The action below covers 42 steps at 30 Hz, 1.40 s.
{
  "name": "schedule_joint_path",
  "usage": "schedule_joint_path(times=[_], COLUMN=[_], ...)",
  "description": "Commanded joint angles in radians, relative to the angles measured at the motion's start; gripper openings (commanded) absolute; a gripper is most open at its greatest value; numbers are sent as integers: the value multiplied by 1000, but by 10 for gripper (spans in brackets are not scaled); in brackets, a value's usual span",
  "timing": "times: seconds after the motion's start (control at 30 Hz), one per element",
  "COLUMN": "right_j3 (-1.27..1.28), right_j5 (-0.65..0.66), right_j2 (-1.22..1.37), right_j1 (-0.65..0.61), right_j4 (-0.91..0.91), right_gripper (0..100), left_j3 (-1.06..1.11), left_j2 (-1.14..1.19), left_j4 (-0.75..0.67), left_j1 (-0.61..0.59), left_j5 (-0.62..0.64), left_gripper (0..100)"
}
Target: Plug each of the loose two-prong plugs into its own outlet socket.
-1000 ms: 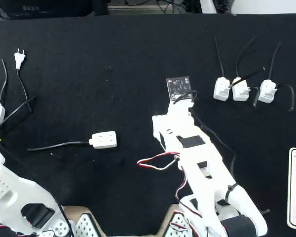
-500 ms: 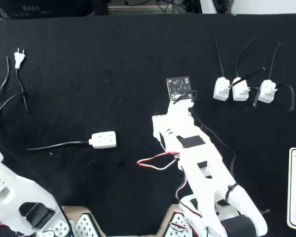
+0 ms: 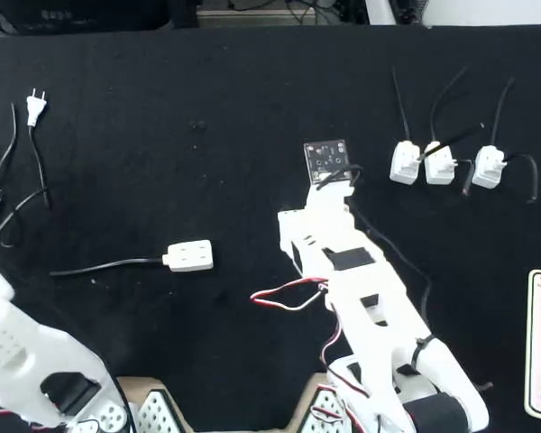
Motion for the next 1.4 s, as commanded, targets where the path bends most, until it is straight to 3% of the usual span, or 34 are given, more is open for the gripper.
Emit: schedule_joint_path(times=[0.0, 0.13, 0.27, 0.47, 0.63, 0.8, 1.07, 1.23, 1.37], right_j3=[-41, -44, -65, -59, -2, 18, 24, 24, 24], right_j5=[-5, -5, -9, -12, -12, -12, -14, -14, -14], right_j2=[-35, -36, -44, -136, -205, -246, -262, -262, -257], right_j1=[-12, -8, 15, 25, 25, 34, 66, 66, 63], right_j4=[-17, -12, 44, 124, 87, 86, 84, 84, 84], right_gripper=[188, 188, 188, 188, 188, 188, 188, 188, 188], left_j3=[-24, 120, 312, 610, 742, 799, 894, 898, 886], left_j2=[-147, -305, -516, -810, -867, -827, -726, -658, -692], left_j4=[109, 135, 120, -61, -238, -425, -666, -680, -646], left_j1=[59, 174, 381, 805, 1072, 1182, 1299, 1331, 1311], left_j5=[9, 55, 173, 505, 678, 809, 890, 941, 950], left_gripper=[30, 30, 30, 30, 30, 30, 48, 238, 243])
